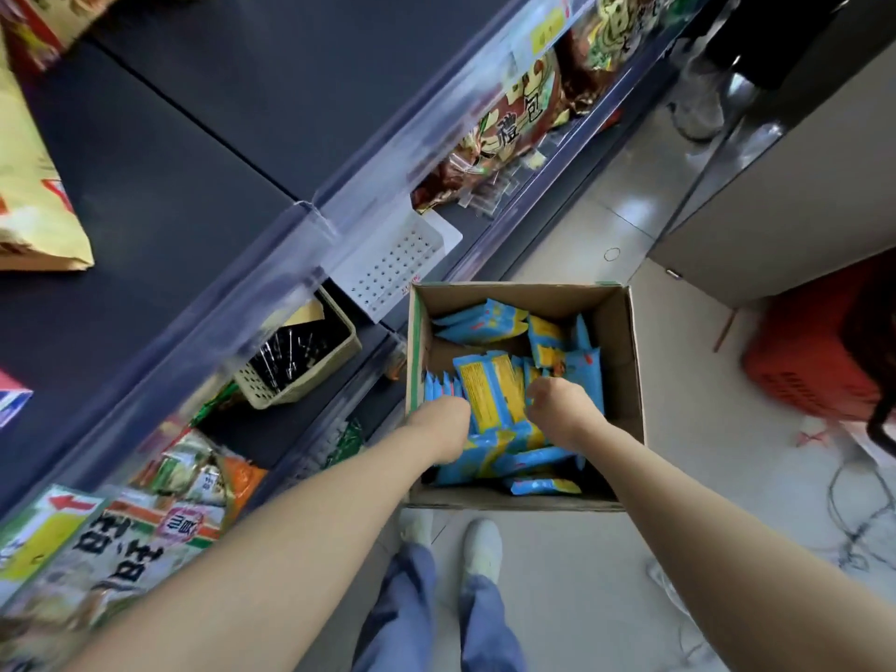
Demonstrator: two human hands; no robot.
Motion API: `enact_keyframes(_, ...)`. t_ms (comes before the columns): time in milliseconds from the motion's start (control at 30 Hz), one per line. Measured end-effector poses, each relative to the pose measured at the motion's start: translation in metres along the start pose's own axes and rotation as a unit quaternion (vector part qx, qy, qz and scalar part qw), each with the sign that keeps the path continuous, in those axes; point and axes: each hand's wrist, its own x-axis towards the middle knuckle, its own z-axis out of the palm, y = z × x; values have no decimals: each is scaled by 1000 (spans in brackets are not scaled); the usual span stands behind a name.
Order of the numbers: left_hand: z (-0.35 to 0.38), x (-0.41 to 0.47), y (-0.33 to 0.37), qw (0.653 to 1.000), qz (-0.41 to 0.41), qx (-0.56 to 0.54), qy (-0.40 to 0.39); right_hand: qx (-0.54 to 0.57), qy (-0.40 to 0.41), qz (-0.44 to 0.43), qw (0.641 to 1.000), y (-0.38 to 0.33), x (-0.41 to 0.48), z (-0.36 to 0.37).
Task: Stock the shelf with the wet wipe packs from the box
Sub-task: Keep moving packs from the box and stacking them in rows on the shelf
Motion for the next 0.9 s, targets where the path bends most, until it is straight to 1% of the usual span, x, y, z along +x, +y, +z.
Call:
enact_keyframes(100,11,5,-2,1000,4,7,-29,-8,-12,11,1000,-9,14,5)
enact_keyframes(133,13,4,-1,1000,3,12,-28,-10,-18,11,1000,-12,18,7)
enact_keyframes(167,14,7,-2,1000,13,19,-13,-8,-23,17,1000,-15,21,8)
enact_keyframes(200,13,8,-2,1000,-4,16,-3,1,-30,24,999,-18,25,9)
enact_keyframes(233,10,8,-2,1000,-1,17,11,8,-40,33,999,-20,30,10)
enact_keyframes(300,0,5,-1,999,-2,14,34,4,-74,59,995,-27,36,13)
enact_keyframes(333,-6,4,-1,999,-8,14,40,0,-75,67,995,-30,42,13)
enact_keyframes(400,-20,2,-3,998,-14,1,57,34,-42,96,994,-35,52,12)
enact_keyframes(433,-28,0,-5,998,-21,-2,66,48,-41,110,992,-36,54,11)
enact_keyframes(533,-48,-4,-13,994,-50,-13,93,2,-67,108,992,-35,66,6)
enact_keyframes(567,-56,-8,-15,993,-54,-15,107,21,-60,119,991,-34,68,6)
enact_keyframes(600,-62,-8,-18,991,-56,-24,121,58,-54,120,990,-31,70,7)
enact_keyframes(633,-68,-11,-20,988,-57,-40,135,70,-56,123,988,-30,72,12)
enact_keyframes(700,-73,-10,-26,982,-52,-90,155,36,-77,124,989,-36,68,24)
enact_keyframes(767,-71,-6,-30,974,-47,-154,162,-6,-54,119,991,-41,61,43)
enact_keyframes(833,-69,-5,-32,964,-44,-202,168,-21,-20,114,993,-42,57,56)
enact_keyframes(900,-67,-7,-34,957,-49,-223,181,-5,7,114,993,-40,55,57)
